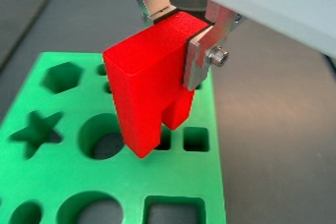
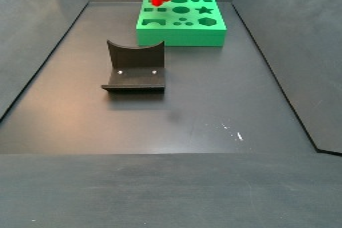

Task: Insert the double-square object.

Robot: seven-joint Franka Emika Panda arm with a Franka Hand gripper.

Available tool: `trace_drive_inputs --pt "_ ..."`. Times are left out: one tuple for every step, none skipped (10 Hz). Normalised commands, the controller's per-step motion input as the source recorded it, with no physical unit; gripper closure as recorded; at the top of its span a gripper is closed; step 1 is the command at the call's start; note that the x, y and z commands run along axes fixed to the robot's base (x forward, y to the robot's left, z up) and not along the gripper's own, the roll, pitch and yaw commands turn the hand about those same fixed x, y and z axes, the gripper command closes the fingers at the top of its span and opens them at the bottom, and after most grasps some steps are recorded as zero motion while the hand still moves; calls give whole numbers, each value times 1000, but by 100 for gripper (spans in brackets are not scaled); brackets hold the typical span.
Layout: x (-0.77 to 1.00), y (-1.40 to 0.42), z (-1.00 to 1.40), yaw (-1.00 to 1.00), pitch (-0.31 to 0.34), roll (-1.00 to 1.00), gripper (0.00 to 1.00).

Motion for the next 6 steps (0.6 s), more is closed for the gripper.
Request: trace_drive_inputs --pt "371 49 -214 -794 0 0 100" --pt "337 51 -211 -820 0 0 100" --pt "166 80 -217 -960 0 0 100" --pt "37 0 -94 -1000 0 26 100" --pt "0 0 -60 -1000 0 43 100" --pt "0 0 -17 -1000 0 44 100"
